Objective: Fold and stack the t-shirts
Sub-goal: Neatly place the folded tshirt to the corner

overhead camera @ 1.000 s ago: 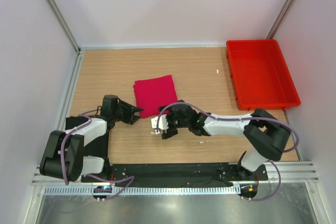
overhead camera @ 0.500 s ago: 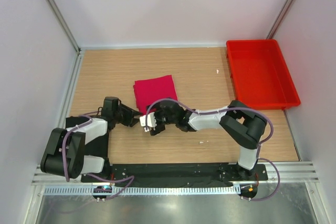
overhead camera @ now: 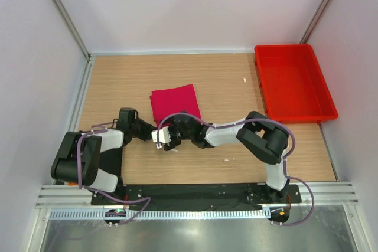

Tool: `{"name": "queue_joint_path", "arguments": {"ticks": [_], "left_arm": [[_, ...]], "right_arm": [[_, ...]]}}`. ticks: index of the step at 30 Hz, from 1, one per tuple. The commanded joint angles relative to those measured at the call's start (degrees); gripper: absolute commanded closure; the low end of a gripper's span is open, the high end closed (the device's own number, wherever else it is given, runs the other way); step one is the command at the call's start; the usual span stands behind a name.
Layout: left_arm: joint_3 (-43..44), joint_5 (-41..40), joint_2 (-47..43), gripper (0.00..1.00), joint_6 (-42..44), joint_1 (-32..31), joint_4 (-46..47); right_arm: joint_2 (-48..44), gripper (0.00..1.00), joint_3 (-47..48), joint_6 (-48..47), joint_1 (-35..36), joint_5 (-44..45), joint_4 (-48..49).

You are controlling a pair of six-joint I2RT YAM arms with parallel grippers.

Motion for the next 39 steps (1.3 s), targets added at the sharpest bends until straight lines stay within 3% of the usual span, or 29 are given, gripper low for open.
{"name": "queue_joint_path", "arguments": {"ticks": [1,2,8,10,11,23,28,31,32,33,38,39], "left_arm": [[1.13,-2.9,1.94,0.92,3.32,0.26,-0.65],[1.31,-2.73,2.03,1.0,3.15,0.26,-0.65],[2.62,-1.06,-2.43,1.0,1.92,0.26,-3.1],[3.15,-0.71,-4.46,1.0,0.69,0.26,-4.42],[3.33,-0.79,-5.95,1.0,0.07,0.26,-4.78],[4.83,0.79,-7.54,1.0,-1.34,0.26,-6.19],[4.04,1.31,-8.42,1.0,-1.86,0.26,-6.19],[4.3,0.88,-9.21,1.0,-1.43,0.26,-7.41],[4.21,0.7,-9.65,0.97,-1.16,0.26,-7.59],[4.12,0.26,-9.91,0.93,-1.25,0.26,-7.68],[5.35,-2.81,-13.51,0.47,0.5,0.87,-11.27],[5.88,-3.16,-14.83,0.45,1.29,1.14,-12.33]], "right_arm": [[1.08,0.19,2.29,-2.24,0.38,2.95,2.92],[1.34,0.21,2.55,-2.94,0.38,3.39,2.66],[1.7,0.26,2.38,-4.61,0.38,5.33,3.28],[1.7,0.32,2.29,-4.79,0.38,4.8,3.1],[2.22,0.43,2.29,-4.44,0.38,5.06,3.45],[4.59,0.4,2.2,-1.1,0.38,7.69,9.85],[6.62,0.43,3.96,0.92,0.12,7.88,10.74],[6.62,0.86,4.75,1.89,0.03,7.35,9.69],[6.1,0.98,4.14,2.24,0.03,7.35,10.12],[5.83,0.99,3.79,2.5,0.03,7.0,10.3],[4.95,0.98,2.91,4.44,-0.41,6.65,10.66],[4.95,0.98,2.82,4.53,-0.41,6.91,10.66]]}}
